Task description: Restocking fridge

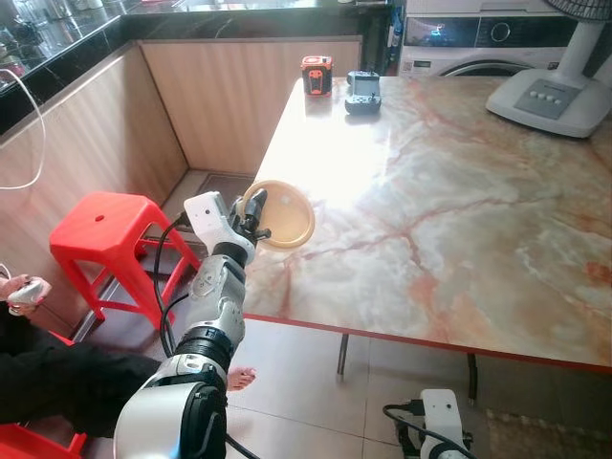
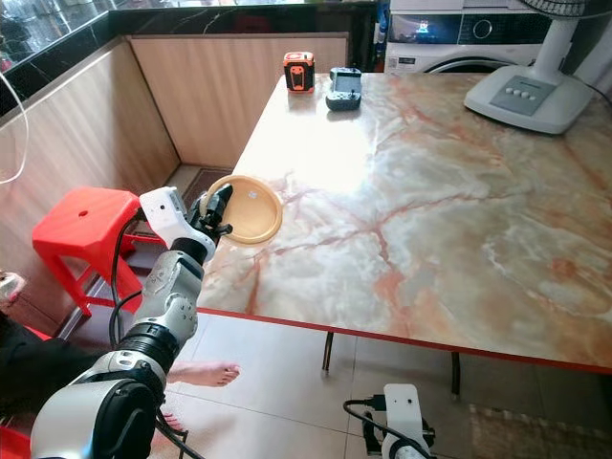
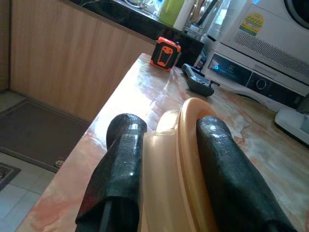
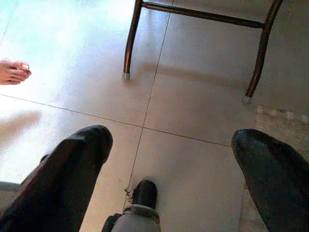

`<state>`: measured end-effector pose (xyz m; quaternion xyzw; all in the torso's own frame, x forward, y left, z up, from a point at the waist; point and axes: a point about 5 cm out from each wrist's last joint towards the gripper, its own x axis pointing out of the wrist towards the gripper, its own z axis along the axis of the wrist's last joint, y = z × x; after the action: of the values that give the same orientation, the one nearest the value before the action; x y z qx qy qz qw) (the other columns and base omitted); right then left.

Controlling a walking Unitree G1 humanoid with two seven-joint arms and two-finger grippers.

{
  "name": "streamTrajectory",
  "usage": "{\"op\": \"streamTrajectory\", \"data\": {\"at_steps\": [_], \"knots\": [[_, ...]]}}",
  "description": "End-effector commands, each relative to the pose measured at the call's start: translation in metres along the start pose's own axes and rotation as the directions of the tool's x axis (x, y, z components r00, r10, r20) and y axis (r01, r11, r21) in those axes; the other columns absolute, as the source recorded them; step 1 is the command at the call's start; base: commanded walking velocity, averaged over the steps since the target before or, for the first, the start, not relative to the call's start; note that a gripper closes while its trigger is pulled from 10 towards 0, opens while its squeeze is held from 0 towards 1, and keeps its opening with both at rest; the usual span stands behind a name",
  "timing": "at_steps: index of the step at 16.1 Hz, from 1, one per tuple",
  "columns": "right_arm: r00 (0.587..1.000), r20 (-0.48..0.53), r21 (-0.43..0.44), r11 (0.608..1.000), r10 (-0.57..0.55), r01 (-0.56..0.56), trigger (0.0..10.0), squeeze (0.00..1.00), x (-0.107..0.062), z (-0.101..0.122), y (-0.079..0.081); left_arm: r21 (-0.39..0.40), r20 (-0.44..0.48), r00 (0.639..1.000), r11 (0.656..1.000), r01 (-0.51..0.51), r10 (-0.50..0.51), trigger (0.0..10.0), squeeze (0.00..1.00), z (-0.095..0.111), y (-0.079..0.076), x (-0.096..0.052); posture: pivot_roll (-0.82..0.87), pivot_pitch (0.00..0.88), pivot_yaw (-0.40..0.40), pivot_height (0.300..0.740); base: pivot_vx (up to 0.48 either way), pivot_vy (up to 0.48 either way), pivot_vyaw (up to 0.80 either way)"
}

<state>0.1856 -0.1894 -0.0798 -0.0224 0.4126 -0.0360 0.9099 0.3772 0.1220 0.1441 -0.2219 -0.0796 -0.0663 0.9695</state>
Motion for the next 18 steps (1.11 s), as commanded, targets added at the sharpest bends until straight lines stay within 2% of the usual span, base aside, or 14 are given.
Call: {"op": "streamTrajectory", "data": {"at_steps": [1, 18], "knots": [[1.000, 0.002, 0.025, 1.000, 0.003, -0.003, 10.0, 0.00, -0.0005, -0.0016, 0.0035, 0.034, 0.007, 1.000, 0.999, 0.002, -0.002, 10.0, 0.00, 0.0028, 0.0002, 0.0015, -0.11, 0.000, 0.099, 0.740, 0.000, 0.244, 0.00], [1.000, 0.001, 0.029, 1.000, 0.003, -0.003, 10.0, 0.00, 0.0007, 0.0016, 0.0020, 0.027, -0.001, 1.000, 1.000, 0.007, -0.007, 10.0, 0.00, 0.0026, -0.0012, 0.0031, -0.10, 0.024, 0.094, 0.740, 0.000, 0.253, 0.00]]}}
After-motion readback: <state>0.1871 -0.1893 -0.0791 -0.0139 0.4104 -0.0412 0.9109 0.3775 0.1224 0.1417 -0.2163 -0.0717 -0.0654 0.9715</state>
